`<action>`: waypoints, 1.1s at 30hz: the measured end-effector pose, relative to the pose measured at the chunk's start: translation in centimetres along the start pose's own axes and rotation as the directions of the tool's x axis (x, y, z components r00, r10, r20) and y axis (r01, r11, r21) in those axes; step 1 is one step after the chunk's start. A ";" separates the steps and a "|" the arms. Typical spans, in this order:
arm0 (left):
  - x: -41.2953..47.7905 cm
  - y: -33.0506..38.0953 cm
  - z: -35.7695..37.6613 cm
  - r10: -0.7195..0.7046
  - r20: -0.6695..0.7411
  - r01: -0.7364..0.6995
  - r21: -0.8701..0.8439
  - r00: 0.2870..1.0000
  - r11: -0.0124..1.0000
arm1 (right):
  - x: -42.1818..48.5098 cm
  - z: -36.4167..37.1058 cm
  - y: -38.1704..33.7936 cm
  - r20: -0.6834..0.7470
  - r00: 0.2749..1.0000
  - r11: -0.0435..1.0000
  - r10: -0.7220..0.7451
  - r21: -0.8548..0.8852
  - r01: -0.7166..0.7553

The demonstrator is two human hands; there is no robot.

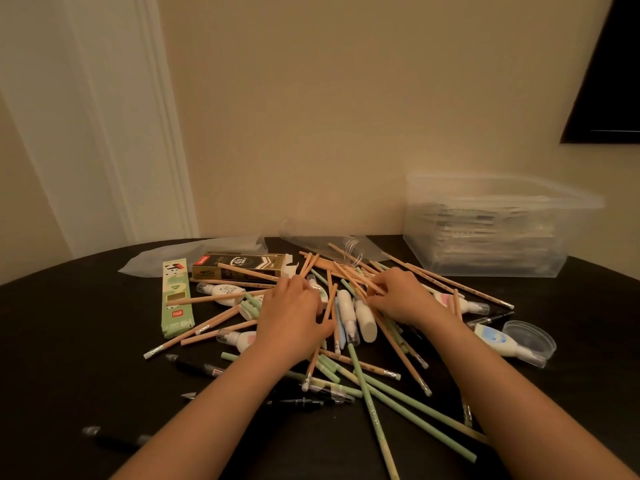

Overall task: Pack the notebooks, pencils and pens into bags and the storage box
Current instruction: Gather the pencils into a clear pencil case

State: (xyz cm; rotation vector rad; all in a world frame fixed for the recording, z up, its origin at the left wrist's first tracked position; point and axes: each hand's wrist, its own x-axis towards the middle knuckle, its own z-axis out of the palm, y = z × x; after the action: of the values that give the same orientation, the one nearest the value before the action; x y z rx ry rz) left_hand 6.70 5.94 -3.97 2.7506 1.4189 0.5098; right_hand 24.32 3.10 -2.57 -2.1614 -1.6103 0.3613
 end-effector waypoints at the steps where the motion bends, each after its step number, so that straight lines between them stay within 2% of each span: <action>1: 0.0 0.1 0.2 -0.008 0.011 0.008 0.021 1.000 1.000 | 0.0 0.0 0.1 0.009 1.000 1.000 0.008 -0.003 -0.008; 5: 0.4 0.3 0.3 -0.025 0.082 0.025 0.002 0.996 1.000 | 0.4 0.1 0.3 0.018 0.999 0.997 0.041 -0.065 -0.040; 8: 0.8 -0.1 -0.1 -0.082 0.044 0.089 -0.158 0.996 0.983 | 0.4 0.2 0.4 0.006 0.998 0.989 0.061 -0.138 -0.060; 11: 1.4 -0.7 -0.6 -0.213 0.018 0.199 -0.435 0.977 0.878 | 0.2 0.0 -0.1 0.032 0.997 0.966 0.066 -0.252 -0.056; 14: 1.5 -0.6 -1.4 -0.261 0.055 0.237 -0.625 0.964 0.744 | 0.0 -0.3 -0.4 0.084 0.994 0.937 0.074 -0.346 -0.041; 21: 1.1 -0.3 -2.1 -0.261 0.117 0.265 -0.706 0.958 0.657 | 0.2 -0.2 -0.3 0.183 0.979 0.921 0.093 -0.390 -0.015; 27: 1.0 -0.3 -2.2 -0.261 0.134 0.270 -0.750 0.956 0.604 | 0.0 0.1 -0.4 0.157 0.987 0.906 0.035 -0.422 0.035; 30: 1.0 -0.3 -2.3 -0.271 0.122 0.259 -0.786 0.955 0.561 | 0.1 -0.4 -0.3 0.153 0.988 0.932 0.027 -0.361 0.030; 32: 1.0 -0.3 -2.6 -0.282 0.111 0.247 -0.824 0.953 0.510 | 0.1 -1.7 -0.1 0.125 0.991 0.976 0.052 -0.215 -0.024; 33: 1.0 -0.2 -2.8 -0.281 0.124 0.245 -0.858 0.952 0.451 | -0.1 -2.6 -0.2 0.112 0.992 0.993 0.056 -0.110 -0.043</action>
State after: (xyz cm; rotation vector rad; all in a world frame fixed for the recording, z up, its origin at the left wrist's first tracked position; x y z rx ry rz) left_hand 6.32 6.47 -1.07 1.6580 1.0821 0.9366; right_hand 25.27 2.64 -0.23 -2.3024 -1.6754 0.4304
